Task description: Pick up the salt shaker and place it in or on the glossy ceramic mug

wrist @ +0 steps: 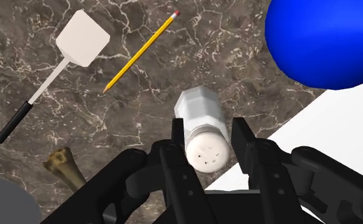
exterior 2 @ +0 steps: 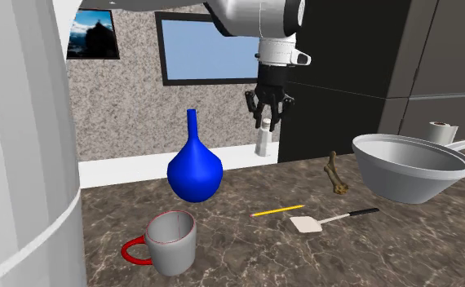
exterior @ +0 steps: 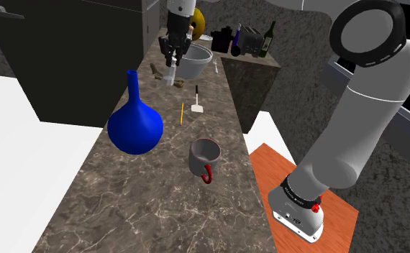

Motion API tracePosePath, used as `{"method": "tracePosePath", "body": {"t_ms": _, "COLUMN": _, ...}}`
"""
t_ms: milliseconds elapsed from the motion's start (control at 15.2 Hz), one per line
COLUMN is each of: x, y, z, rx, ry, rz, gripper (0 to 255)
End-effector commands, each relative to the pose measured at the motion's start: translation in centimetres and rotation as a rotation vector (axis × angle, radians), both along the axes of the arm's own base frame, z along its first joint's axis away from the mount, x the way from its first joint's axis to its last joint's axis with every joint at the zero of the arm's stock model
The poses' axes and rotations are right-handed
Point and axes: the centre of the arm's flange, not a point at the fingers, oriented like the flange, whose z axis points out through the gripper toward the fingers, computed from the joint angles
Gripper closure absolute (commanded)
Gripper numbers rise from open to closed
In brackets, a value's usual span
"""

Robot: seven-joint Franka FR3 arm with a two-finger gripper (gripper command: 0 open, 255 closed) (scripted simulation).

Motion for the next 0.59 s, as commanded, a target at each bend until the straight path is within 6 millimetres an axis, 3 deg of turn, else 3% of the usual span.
{"method": "tracePosePath", "body": {"t_ms": 0, "x": -2.2, "y": 0.5, "z": 0.5, "rx": 0.000, "ry": 0.000, "rz": 0.000, "gripper": 255}}
{"method": "tracePosePath", "body": {"t_ms": 528, "x": -12.4, "y": 3.1, "z": 1.6, "rx": 0.000, "ry": 0.000, "rz": 0.000, "gripper": 255}}
